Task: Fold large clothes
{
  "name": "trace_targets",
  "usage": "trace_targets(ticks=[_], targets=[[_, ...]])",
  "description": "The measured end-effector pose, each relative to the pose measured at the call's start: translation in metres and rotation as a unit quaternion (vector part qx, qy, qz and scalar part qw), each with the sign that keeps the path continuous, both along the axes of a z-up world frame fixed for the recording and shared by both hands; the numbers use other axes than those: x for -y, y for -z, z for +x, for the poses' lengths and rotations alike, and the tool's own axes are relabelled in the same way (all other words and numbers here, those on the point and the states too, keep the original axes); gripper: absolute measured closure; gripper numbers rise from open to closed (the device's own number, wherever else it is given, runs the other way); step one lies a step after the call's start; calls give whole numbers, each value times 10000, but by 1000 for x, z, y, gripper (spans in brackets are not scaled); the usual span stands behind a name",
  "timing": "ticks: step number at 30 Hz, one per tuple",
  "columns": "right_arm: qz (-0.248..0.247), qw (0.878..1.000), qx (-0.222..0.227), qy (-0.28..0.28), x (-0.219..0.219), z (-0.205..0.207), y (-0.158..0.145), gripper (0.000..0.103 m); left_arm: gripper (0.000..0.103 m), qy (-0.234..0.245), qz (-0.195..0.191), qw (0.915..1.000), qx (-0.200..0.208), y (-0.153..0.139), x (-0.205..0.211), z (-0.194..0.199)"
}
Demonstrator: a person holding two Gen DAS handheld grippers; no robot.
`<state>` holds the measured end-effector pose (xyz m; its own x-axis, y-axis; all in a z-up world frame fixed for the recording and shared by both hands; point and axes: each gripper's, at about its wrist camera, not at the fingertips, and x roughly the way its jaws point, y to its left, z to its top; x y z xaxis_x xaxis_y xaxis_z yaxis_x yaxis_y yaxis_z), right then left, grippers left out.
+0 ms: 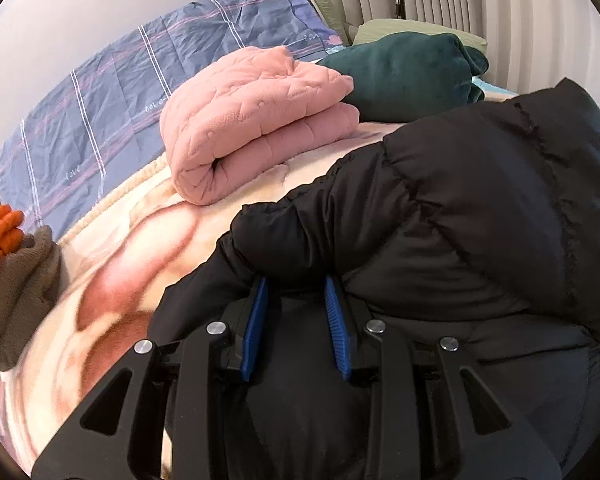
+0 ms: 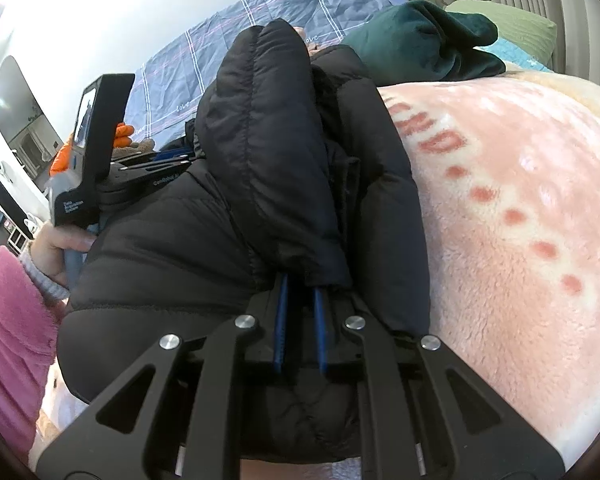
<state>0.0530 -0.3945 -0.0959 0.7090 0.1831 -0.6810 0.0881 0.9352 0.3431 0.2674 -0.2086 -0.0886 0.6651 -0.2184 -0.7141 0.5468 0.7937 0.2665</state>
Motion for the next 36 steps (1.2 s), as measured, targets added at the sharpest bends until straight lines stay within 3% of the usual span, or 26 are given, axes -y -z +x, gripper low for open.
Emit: trace_targets(ticks=[2,4,7,8,10,12,16,17,20,24,27,30,33,36], targets=[[-25,10000,10,11,-1,-1,0,92,72,34,-93,10000,6,-10,-4,-5],[28,10000,46,13,0,-3,0,92,72,107,-717,9969,-302,-31,-20,-9],[178,9998,40,4,3,-2,0,92,72,444,-1849,9785,-798,-62,-47,-27],[196,9998,39,1,4,-2,0,92,72,585,-1940,9758,-821,-67,-51,-36],[194,9998,51,-3,3,-2,0,92,72,898,-1839,9764,-694,-75,-54,-66],[198,9998,56,-4,3,-2,0,92,69,1260,-1493,9791,-565,-72,-53,-99],[214,9998,60,-11,4,-1,0,92,64,1832,42,9825,332,-28,-40,-155],[191,9998,55,-26,3,0,0,92,64,1831,196,9822,383,-15,-40,-157],[33,10000,26,-12,-1,1,0,92,63,1626,-328,9859,-237,1,-47,-131],[-81,10000,9,5,-5,0,-1,92,63,1589,-194,9869,-184,4,-39,-130],[-28,10000,29,0,-3,-2,-1,92,63,1620,-152,9865,-165,-19,-34,-137],[33,10000,43,-1,-3,-1,-1,92,63,1766,-899,9802,36,-63,-31,-136],[17,10000,46,0,-3,-1,-2,91,63,1663,-1350,9768,77,-95,-8,-107],[29,10000,59,-2,-3,-3,-1,91,64,1455,-1472,9775,-407,-96,28,-59]])
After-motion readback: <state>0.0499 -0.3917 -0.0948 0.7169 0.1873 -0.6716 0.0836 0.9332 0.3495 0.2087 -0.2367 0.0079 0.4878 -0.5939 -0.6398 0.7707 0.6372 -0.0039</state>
